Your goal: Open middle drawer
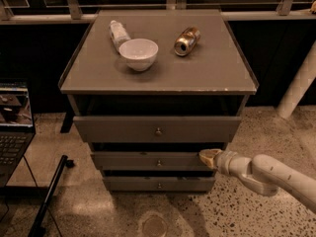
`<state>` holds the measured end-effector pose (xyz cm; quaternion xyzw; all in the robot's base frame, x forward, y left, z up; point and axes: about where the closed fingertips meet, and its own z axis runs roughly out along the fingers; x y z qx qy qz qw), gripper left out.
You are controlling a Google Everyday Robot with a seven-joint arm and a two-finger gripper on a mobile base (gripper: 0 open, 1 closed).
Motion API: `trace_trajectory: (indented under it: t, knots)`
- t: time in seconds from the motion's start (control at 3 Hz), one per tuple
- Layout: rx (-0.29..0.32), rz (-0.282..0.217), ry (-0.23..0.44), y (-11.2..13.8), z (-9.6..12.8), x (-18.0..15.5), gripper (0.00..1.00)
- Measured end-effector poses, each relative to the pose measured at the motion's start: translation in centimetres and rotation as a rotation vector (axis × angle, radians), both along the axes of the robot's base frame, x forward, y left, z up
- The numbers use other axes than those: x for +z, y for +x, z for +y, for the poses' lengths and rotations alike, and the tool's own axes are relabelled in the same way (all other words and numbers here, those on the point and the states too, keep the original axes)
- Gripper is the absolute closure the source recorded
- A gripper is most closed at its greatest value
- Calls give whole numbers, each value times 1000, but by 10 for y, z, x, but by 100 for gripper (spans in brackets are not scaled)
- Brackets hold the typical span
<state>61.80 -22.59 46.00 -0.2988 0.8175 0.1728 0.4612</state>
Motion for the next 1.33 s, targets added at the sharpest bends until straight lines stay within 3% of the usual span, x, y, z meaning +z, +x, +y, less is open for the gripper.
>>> trace_trajectory:
  t: [0.67, 1.33]
  knots:
    - [-27, -30, 22, 24, -2, 1, 100]
    - [-40, 24, 21, 48, -3, -20, 100]
